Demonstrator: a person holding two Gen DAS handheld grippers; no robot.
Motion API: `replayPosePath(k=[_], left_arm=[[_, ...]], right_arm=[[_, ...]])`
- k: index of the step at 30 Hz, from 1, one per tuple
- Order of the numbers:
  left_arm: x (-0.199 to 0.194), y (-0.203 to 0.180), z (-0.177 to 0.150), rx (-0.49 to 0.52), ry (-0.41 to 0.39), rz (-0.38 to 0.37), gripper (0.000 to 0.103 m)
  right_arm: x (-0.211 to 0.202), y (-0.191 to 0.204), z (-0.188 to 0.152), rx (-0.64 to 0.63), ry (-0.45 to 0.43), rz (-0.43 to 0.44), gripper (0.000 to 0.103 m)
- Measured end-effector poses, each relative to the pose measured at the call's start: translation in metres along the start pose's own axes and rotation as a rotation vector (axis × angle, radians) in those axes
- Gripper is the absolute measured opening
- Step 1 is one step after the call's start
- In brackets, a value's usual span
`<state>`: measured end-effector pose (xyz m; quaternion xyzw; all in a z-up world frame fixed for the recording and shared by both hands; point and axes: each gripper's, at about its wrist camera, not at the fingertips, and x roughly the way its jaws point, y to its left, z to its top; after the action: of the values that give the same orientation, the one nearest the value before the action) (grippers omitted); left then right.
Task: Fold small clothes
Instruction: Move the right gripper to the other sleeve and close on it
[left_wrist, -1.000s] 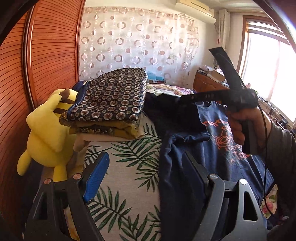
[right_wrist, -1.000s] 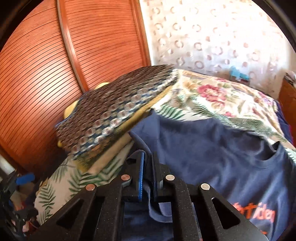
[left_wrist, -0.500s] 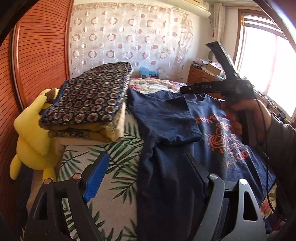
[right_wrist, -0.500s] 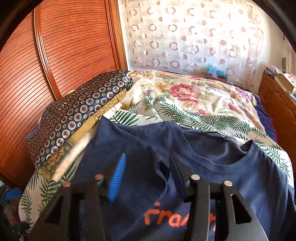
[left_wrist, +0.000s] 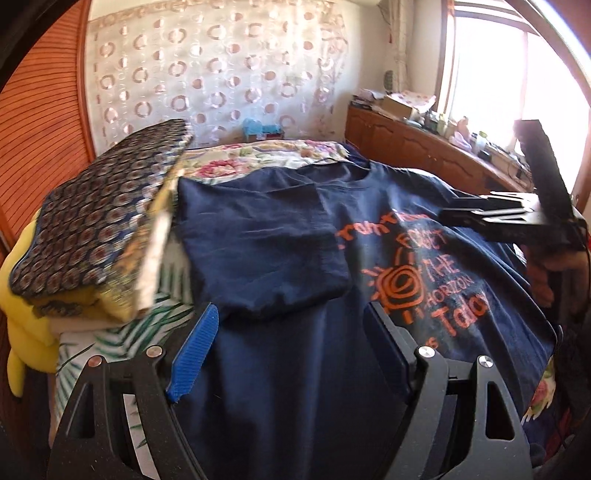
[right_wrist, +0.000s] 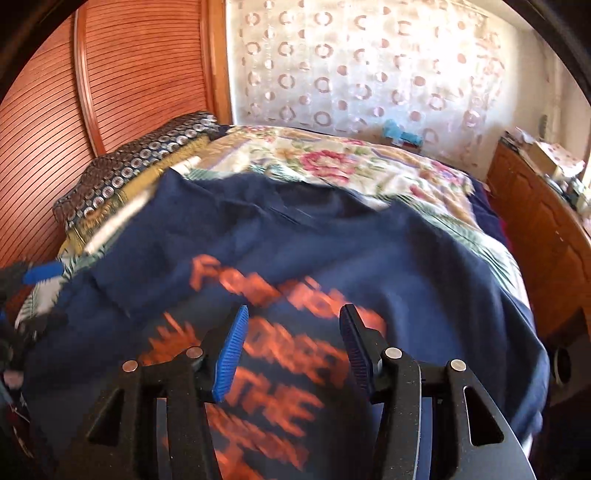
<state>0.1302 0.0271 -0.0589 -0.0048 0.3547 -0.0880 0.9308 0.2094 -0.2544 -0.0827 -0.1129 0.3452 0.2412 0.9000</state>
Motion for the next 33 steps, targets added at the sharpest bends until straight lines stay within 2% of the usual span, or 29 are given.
replayPosePath(k=[8,17,22,26,33], left_arm=[[0.028,-0.033,0.015,0.085,0.067,-0.019,0.081],[0.059,-0.049,0.028,0.092,0.135,-0.04,0.081],[0.07,-0.055,0.03,0.106,0.156,-0.026,0.081],[0.082,-0.059,0.025,0.123,0.187,-0.017,0.082],[0.082,-0.059,0.024,0.124,0.188,-0.017,0.084]], right_arm=[[-0.04,-0.042,-0.037,0.062,0.002,-0.08,0.053],[-0.076,-0.089,-0.049,0.19,-0.015,-0.171,0.053],[-0.081,-0.114,-0.059,0.266,-0.008,-0.202,0.053],[-0.073,-0.118,-0.059,0.311,0.009,-0.212,0.053],[-0.071,-0.13,-0.057,0.37,0.04,-0.199,0.053]])
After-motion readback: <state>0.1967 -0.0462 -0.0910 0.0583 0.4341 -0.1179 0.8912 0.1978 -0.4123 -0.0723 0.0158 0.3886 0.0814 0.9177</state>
